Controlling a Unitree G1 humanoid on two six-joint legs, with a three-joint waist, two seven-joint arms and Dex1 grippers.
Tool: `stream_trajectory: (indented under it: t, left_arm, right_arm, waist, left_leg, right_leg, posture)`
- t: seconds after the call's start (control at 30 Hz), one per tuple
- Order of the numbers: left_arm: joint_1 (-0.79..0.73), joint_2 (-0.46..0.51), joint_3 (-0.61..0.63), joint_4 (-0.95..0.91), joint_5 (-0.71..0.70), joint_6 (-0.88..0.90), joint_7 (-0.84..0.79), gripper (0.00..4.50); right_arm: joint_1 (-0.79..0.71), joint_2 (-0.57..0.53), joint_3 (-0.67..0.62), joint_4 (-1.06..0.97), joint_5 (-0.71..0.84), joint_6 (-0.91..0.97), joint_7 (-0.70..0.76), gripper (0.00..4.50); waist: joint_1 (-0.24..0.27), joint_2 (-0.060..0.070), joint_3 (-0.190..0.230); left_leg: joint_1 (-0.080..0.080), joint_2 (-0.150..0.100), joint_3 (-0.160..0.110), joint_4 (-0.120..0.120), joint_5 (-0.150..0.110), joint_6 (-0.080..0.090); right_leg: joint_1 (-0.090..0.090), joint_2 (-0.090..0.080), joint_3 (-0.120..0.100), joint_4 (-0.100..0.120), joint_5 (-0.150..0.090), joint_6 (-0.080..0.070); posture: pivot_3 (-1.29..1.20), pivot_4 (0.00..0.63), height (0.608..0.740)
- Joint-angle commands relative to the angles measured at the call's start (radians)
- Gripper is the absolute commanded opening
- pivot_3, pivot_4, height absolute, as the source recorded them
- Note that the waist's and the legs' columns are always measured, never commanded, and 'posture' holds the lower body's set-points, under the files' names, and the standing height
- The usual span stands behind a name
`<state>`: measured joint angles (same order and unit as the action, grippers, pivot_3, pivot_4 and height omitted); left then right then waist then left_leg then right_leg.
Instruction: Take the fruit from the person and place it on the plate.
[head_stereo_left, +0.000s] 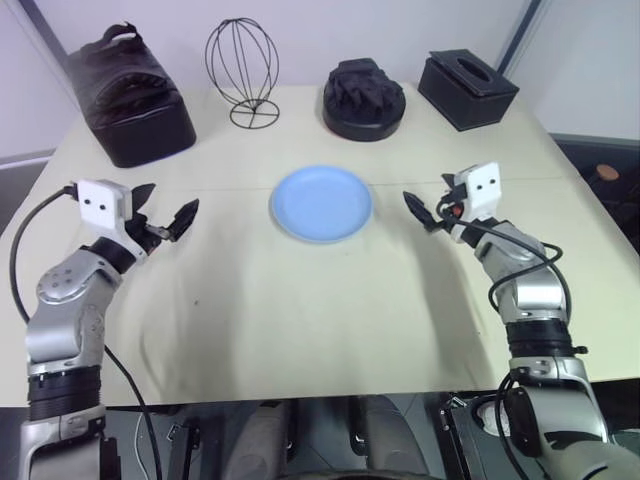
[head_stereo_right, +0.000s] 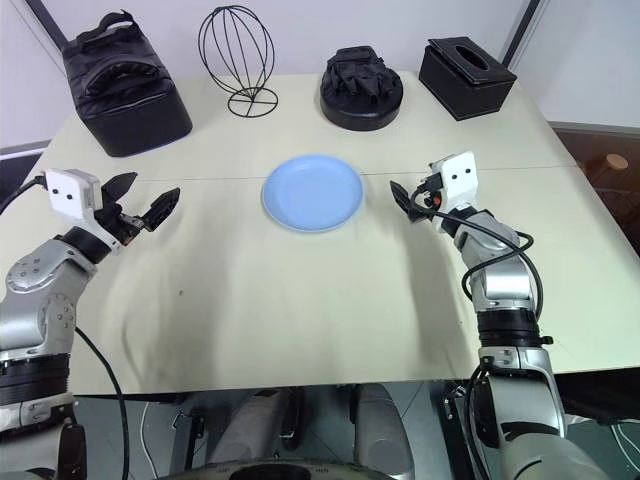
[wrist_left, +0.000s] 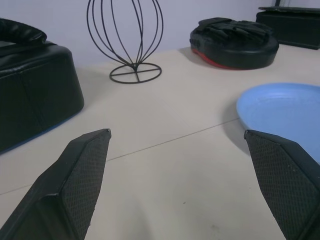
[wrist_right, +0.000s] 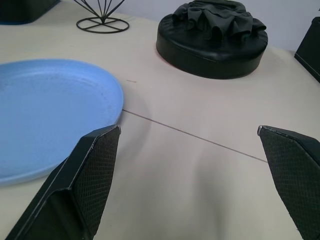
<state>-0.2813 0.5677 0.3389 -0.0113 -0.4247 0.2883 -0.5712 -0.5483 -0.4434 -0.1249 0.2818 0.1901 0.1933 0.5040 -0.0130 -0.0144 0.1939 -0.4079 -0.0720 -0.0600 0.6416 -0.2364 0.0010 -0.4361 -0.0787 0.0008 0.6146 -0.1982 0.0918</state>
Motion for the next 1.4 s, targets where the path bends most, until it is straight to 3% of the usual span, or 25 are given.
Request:
stream_trajectory:
  t: [0.03,1.4]
  left_arm:
    - [-0.005,0.009,0.017,-0.015,-0.005,-0.019,-0.003,4.50]
    - [-0.015,0.012,0.014,-0.004,0.008,-0.035,0.009,4.50]
  right_arm:
    - [-0.016,-0.009,-0.010,-0.015,0.001,-0.025,0.003,4.48]
    - [-0.008,-0.005,-0.009,-0.015,0.000,-0.026,-0.003,4.48]
  waist:
    - [0.000,0.000,0.000]
    - [0.000,0.000,0.000]
  left_leg:
    - [0.000,0.000,0.000,0.000,0.000,0.000]
    - [0.000,0.000,0.000,0.000,0.000,0.000]
  right_leg:
    - [0.000,0.000,0.000,0.000,0.000,0.000]
    - [0.000,0.000,0.000,0.000,0.000,0.000]
  posture:
    - [0.00,0.150,0.740]
    - [0.00,0.150,0.740]
